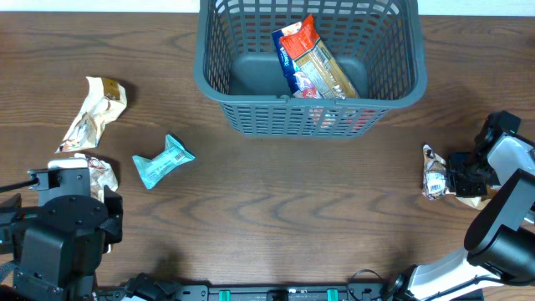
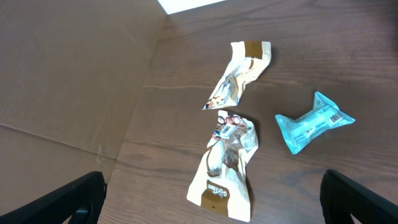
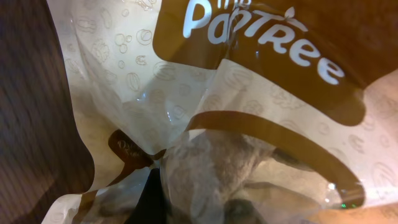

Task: Pack container
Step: 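Grasp the tan wrapper on the right with the right gripper, then carry the tan wrapper with right gripper into the basket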

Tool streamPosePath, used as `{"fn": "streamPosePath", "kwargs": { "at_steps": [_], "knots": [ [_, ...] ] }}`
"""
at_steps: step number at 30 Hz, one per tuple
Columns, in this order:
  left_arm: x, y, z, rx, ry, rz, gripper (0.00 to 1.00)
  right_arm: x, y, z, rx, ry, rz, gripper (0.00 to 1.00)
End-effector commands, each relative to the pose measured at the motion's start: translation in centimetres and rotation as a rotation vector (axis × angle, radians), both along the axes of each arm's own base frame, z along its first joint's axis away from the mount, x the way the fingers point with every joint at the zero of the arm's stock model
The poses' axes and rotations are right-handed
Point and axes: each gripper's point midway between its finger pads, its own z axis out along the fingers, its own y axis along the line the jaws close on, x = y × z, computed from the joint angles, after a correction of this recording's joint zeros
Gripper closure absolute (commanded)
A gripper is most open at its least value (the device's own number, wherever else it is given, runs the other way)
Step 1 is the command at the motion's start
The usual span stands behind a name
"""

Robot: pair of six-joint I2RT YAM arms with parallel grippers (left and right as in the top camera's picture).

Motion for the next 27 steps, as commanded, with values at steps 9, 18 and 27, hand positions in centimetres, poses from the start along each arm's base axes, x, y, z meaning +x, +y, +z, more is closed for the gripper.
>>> {"fn": "streamPosePath", "kwargs": {
  "at_steps": [9, 18, 27],
  "knots": [
    [-0.1, 0.4, 0.5, 0.014, -0.010, 0.012, 0.01, 4.8, -3.3, 7.8, -0.086, -0.180, 0.048, 0.99],
    [-0.1, 0.3, 0.5, 0.014, -0.010, 0.012, 0.01, 10.1, -4.8, 29.2, -0.303, -0.626, 0.228, 0.99],
    [-0.1, 0.3, 0.5, 0.014, -0.010, 0.012, 0.01, 12.8, 4.0, 45.1, -0.334, -1.149, 0.574, 0.99]
  ]
}}
